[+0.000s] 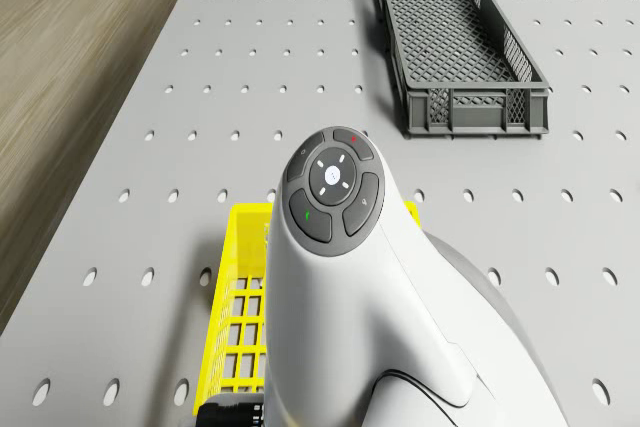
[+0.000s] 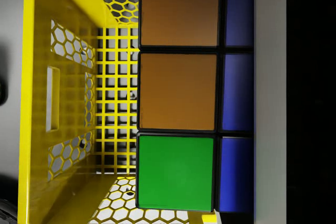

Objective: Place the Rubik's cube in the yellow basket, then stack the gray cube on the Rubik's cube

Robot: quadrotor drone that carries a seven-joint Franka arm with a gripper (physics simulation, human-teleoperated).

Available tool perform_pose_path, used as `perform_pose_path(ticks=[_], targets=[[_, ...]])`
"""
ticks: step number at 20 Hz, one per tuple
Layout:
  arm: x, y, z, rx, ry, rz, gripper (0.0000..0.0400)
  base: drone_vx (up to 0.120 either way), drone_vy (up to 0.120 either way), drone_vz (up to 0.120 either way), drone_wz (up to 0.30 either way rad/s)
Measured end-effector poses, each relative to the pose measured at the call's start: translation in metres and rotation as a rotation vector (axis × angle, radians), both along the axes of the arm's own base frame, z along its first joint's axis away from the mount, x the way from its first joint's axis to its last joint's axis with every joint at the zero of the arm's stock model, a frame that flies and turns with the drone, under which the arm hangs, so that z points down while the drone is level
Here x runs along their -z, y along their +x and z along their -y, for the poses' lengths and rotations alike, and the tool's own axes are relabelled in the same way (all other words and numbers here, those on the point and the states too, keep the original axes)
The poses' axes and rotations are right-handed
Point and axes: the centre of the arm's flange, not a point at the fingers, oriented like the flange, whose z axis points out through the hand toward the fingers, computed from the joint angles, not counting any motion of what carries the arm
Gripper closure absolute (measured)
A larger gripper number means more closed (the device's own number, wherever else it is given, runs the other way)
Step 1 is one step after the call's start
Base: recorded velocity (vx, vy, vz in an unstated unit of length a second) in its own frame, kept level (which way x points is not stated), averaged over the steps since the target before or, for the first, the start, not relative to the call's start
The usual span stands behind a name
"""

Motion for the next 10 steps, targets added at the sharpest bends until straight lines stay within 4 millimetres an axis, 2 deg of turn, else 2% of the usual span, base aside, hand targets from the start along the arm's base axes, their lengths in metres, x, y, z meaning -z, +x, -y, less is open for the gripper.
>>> perform_pose_path(ticks=[10], targets=[[-0.034, 0.0, 0.0, 0.0, 0.0, 0.0, 0.008, 0.0, 0.0, 0.0, 0.0]])
